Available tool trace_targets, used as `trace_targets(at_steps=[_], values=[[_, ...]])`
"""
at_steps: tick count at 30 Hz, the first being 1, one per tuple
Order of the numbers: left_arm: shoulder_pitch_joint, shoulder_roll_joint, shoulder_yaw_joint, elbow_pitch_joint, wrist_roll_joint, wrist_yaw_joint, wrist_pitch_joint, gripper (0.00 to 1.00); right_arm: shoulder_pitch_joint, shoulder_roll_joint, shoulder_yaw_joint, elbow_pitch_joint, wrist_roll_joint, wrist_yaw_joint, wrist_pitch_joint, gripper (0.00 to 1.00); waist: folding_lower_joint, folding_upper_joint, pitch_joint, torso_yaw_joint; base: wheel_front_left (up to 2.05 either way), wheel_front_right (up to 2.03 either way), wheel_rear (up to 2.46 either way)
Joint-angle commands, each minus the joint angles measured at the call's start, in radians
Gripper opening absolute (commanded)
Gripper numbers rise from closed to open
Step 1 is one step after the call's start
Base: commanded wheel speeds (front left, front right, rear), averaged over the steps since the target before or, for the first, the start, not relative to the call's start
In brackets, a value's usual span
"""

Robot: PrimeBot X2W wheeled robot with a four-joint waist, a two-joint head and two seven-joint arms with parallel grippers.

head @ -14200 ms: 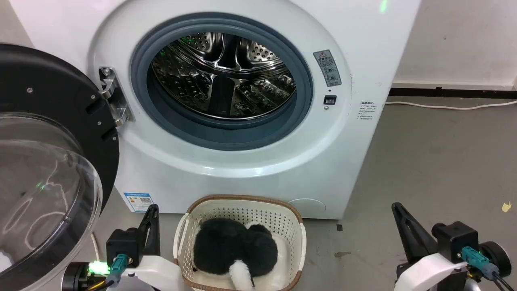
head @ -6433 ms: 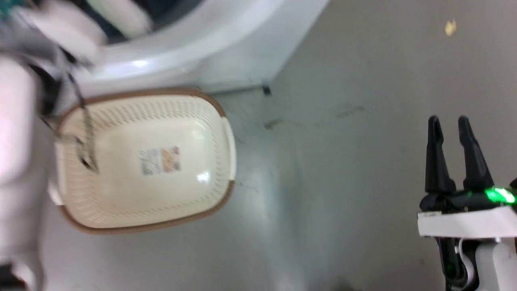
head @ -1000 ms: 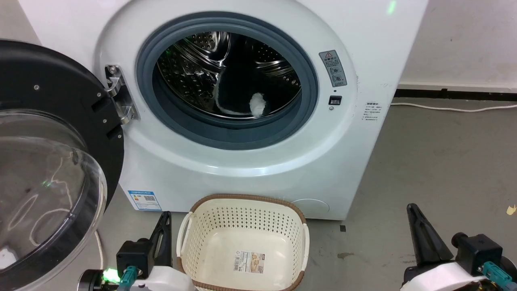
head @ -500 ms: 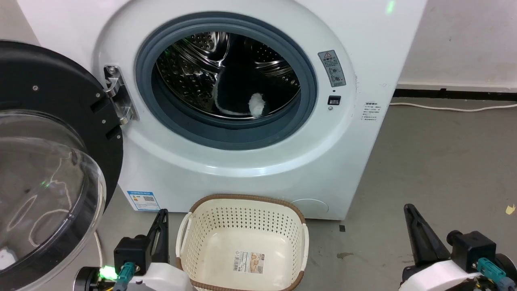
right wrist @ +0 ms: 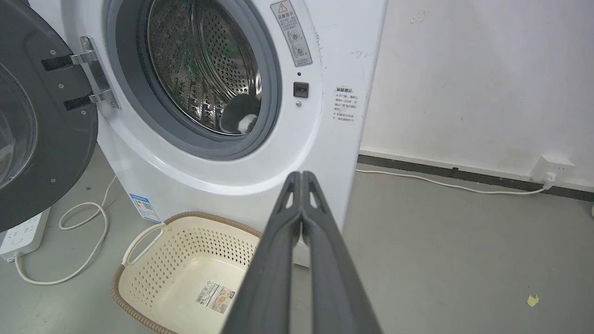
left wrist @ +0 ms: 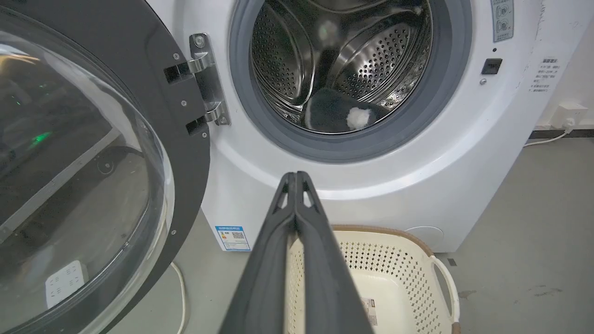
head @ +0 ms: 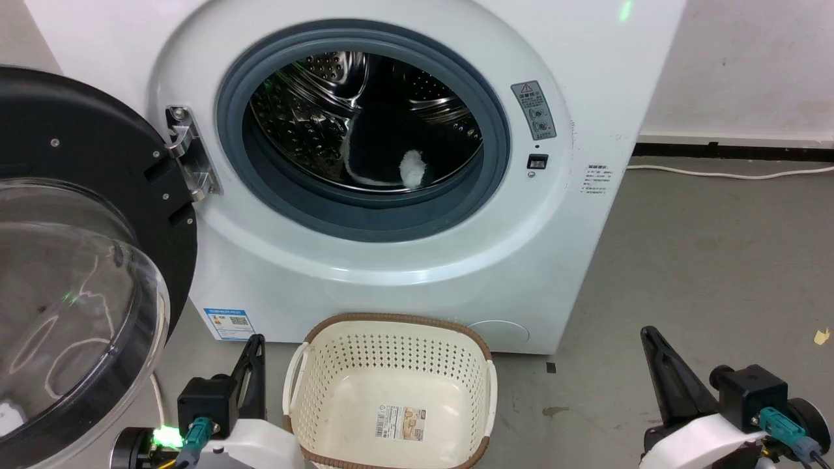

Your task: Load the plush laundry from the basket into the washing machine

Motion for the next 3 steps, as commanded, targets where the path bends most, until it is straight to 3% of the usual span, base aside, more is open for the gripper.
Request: trace_targets(at_steps=[1, 3], values=[[-0.014, -0.001, 0.004, -0.009, 0.013, -0.004, 0.005, 0.00, -0.015, 0.000, 0.001, 0.002, -0.011, -0.001, 0.006, 0.00, 0.0000, 0.0000, 0.000, 0.000, 0.00, 0.00, 0.00], [-0.015, -0.001, 0.006, -0.011, 0.015, -0.005, 0.009, 0.00, -0.017, 0.000, 0.001, 0.002, -0.015, -0.001, 0.010, 0.00, 0.0000, 0.0000, 0.000, -0.001, 0.00, 0.00, 0.00]])
